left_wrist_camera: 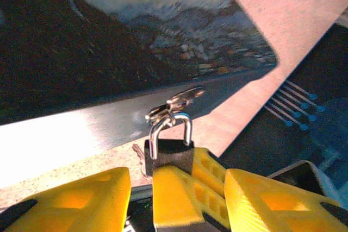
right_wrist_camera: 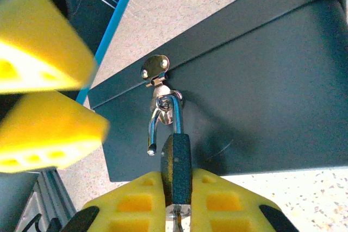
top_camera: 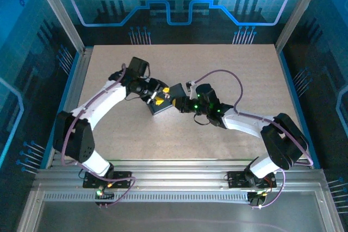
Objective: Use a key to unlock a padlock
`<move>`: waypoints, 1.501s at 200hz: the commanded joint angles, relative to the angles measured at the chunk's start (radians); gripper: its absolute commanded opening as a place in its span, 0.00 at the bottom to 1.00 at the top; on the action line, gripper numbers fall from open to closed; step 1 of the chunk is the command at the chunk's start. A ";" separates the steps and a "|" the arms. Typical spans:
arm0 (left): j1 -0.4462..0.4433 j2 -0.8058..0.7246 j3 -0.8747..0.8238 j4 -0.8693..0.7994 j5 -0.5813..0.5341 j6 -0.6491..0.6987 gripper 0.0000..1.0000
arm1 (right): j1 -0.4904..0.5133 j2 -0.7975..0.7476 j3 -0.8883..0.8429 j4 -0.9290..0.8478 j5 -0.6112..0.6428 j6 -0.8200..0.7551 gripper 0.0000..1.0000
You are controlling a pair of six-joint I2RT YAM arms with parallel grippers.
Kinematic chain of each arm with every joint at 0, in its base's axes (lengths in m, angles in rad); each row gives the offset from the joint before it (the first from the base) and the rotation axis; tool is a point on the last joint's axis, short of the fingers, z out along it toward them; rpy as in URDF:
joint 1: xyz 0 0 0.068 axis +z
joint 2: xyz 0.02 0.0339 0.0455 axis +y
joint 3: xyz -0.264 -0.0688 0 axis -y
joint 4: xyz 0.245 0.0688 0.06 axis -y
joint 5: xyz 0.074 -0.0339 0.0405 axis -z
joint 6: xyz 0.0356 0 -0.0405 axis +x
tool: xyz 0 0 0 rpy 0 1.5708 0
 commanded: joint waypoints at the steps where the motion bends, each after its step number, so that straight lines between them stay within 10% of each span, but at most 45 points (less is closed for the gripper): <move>1: 0.041 -0.044 0.032 -0.055 0.018 0.056 0.50 | -0.019 -0.043 0.001 -0.002 -0.019 -0.018 0.00; 83: 0.061 0.068 0.175 -0.226 -0.205 0.593 0.47 | -0.058 -0.058 0.200 -0.382 -0.058 -0.293 0.00; 153: 0.004 0.046 -0.016 -0.024 -0.144 0.560 0.47 | -0.089 -0.013 0.321 -0.489 -0.118 -0.298 0.00; 300: 0.000 0.203 0.182 -0.018 -0.352 0.604 0.52 | -0.123 0.101 0.435 -0.703 -0.117 -0.323 0.17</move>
